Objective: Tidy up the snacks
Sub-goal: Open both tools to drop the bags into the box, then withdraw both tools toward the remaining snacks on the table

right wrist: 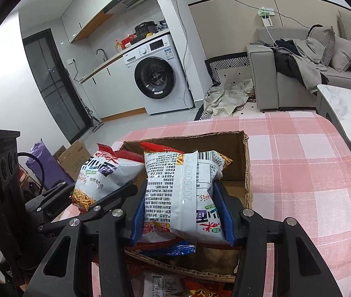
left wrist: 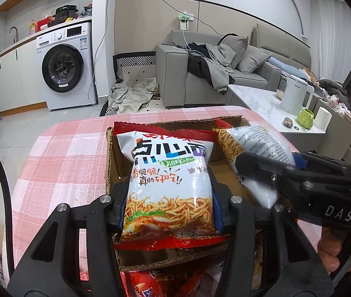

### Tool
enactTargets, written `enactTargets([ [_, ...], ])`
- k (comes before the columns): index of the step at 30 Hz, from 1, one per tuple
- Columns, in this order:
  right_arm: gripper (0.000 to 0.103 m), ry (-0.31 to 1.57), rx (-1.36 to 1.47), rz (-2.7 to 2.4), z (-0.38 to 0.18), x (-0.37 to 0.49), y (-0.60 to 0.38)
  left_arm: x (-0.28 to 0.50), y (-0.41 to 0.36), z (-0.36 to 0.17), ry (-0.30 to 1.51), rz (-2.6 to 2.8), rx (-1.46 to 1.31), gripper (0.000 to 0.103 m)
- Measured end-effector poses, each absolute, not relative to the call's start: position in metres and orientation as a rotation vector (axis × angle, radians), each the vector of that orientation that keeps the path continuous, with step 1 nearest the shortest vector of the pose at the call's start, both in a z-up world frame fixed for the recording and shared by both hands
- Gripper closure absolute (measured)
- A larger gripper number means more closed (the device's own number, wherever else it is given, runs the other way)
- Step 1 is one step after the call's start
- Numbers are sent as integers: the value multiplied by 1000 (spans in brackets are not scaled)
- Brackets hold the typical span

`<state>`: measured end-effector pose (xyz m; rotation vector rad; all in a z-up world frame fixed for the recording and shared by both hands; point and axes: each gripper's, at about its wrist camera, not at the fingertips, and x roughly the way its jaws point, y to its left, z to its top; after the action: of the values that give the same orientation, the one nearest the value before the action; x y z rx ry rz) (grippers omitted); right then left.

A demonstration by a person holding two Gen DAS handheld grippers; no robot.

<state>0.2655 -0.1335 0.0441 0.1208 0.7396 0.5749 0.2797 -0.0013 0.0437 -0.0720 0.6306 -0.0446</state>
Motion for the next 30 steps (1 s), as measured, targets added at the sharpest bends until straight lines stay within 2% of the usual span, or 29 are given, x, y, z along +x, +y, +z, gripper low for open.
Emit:
enactTargets([
  [7,50,718,104,570,48,262,-136,274,-4,43,612,-58,-46,55],
  [9,42,709,102,574,53,256,-139,268,-1,45,610,-58,-46,53],
  [12,22,690,93,568,59,249,-144,258,3,49,602,-59,-52,35],
  [13,17,691,91,568,61,247,-146,253,3,52,594,-58,-53,22],
  [14,9,693,91,572,62,244,-149,248,5,55,581,-54,-56,17],
  [15,4,693,94,584,64,240,-152,242,7,58,569,-52,-60,16],
  [18,1,687,85,594,66,227,-158,227,11,64,561,-52,-74,11],
  [20,1,674,70,580,69,217,-163,218,13,68,561,-48,-76,1],
  [30,1,686,73,545,65,186,-182,164,22,69,569,-17,-56,1],
])
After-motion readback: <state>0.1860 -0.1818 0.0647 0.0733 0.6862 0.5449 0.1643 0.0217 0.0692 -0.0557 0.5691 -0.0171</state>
